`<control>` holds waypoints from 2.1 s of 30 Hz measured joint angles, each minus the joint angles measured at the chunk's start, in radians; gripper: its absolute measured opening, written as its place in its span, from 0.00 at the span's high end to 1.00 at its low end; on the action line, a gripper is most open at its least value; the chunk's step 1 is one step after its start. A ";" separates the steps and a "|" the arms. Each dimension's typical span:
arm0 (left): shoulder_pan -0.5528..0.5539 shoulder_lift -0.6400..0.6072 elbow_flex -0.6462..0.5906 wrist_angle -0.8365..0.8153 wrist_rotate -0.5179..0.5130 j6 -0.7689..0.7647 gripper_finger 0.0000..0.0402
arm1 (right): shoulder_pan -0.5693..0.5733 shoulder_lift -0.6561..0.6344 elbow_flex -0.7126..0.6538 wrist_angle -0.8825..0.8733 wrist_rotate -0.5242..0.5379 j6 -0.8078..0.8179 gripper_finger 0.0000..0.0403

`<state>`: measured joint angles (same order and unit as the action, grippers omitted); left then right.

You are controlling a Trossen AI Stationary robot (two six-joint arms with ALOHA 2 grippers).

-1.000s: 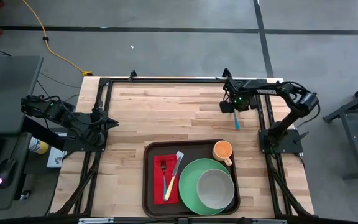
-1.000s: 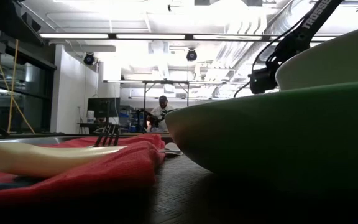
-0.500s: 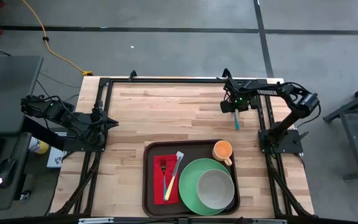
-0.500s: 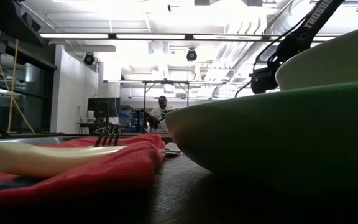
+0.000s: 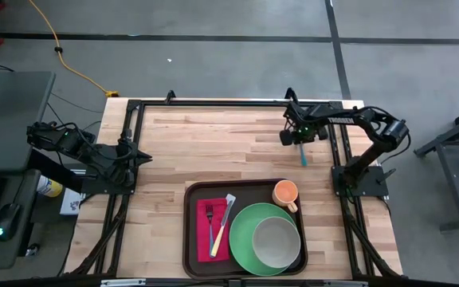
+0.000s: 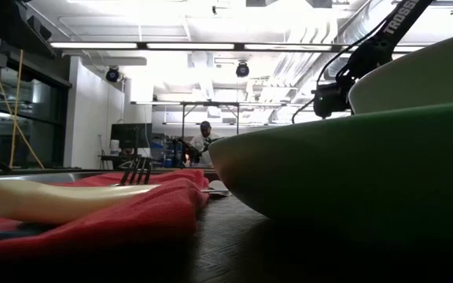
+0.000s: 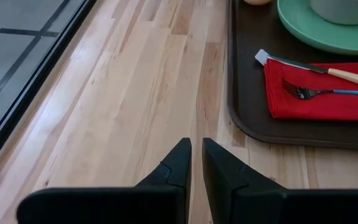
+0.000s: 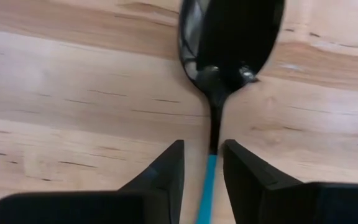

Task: Set up tray
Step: Put the blue spoon on the red napkin to the left of the blue fork

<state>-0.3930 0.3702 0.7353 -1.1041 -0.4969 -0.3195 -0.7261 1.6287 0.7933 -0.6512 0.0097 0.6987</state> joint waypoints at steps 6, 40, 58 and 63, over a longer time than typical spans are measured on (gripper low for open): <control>0.000 0.000 0.000 -0.011 0.012 0.000 0.83 | 0.001 0.000 0.000 0.017 -0.003 0.009 0.82; 0.000 0.000 0.000 -0.029 0.018 0.008 0.83 | 0.126 -0.303 0.196 -0.580 -0.015 0.036 1.00; 0.000 0.000 0.000 -0.029 0.018 0.008 0.83 | 0.961 -0.351 0.495 -0.564 0.020 0.771 1.00; 0.000 0.000 0.000 -0.028 0.018 0.024 0.83 | 1.066 -0.153 0.634 -0.504 0.089 0.810 1.00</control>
<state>-0.3931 0.3706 0.7351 -1.1324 -0.4786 -0.2951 0.3403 1.4762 1.4271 -1.1552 0.0987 1.5089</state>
